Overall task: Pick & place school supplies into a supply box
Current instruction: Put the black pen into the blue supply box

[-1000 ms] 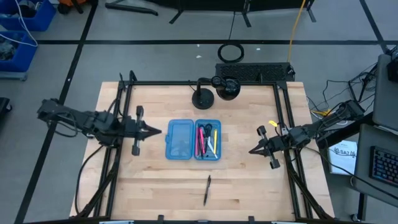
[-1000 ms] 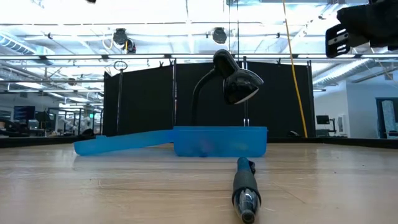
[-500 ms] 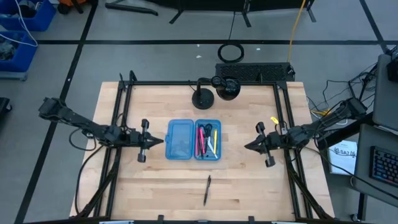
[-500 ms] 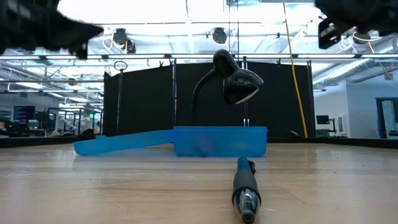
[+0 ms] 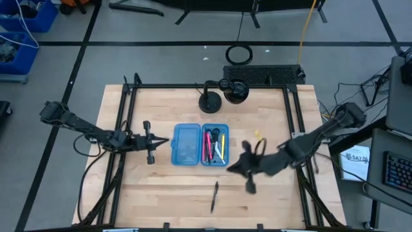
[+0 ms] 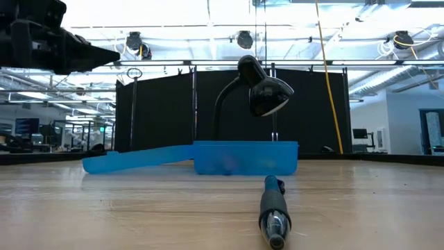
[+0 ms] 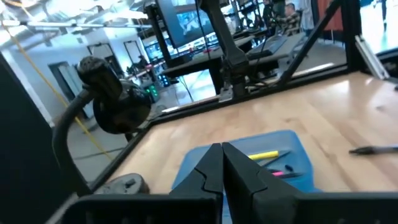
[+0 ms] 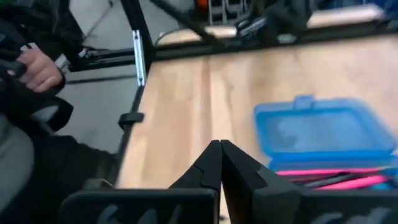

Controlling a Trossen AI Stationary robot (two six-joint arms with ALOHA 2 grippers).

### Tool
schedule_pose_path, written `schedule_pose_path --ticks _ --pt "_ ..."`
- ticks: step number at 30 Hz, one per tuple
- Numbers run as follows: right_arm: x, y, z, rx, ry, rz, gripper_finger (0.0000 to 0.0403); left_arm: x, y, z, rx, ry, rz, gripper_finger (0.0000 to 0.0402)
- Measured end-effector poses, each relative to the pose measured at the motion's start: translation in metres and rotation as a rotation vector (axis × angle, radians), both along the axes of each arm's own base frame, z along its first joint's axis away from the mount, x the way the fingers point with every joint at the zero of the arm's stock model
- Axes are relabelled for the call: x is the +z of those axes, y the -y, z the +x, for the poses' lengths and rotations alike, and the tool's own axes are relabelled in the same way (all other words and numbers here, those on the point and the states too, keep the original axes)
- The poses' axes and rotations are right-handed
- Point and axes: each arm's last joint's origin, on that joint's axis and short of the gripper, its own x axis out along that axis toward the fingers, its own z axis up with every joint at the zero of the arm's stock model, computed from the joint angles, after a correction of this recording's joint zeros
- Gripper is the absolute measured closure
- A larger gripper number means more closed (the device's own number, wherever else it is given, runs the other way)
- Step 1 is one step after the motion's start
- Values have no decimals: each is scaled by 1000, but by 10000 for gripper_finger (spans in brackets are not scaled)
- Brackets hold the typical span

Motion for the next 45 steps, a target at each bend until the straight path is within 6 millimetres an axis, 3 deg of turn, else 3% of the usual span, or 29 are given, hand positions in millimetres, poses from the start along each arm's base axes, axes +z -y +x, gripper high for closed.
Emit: schedule_pose_path --ticks 4,7,11,16,21,26,31,39,45 --pt "15 -29 31 -69 -111 100 403 0 0 0 8 -7 51 399" --pt "26 -43 49 -161 -151 268 403 0 -1 0 30 -9 64 391" --pt "25 -63 68 -244 -181 501 403 -2 -2 0 87 -30 70 376" --pt "-7 -89 85 -400 -279 724 403 -9 -3 0 111 -107 100 372" --pt "-61 -106 97 -652 -380 856 403 -16 -3 -1 110 -167 99 371" --pt "-106 -103 116 -755 -496 896 403 -20 -4 -2 111 -204 94 371" --pt "-129 -96 127 -756 -632 917 398 -22 -4 -2 114 -223 66 371" --pt "-131 -86 133 -738 -683 926 339 -23 -4 -2 113 -224 53 371" --pt "-134 -76 131 -828 -752 921 282 -23 -4 -2 112 -225 53 371"
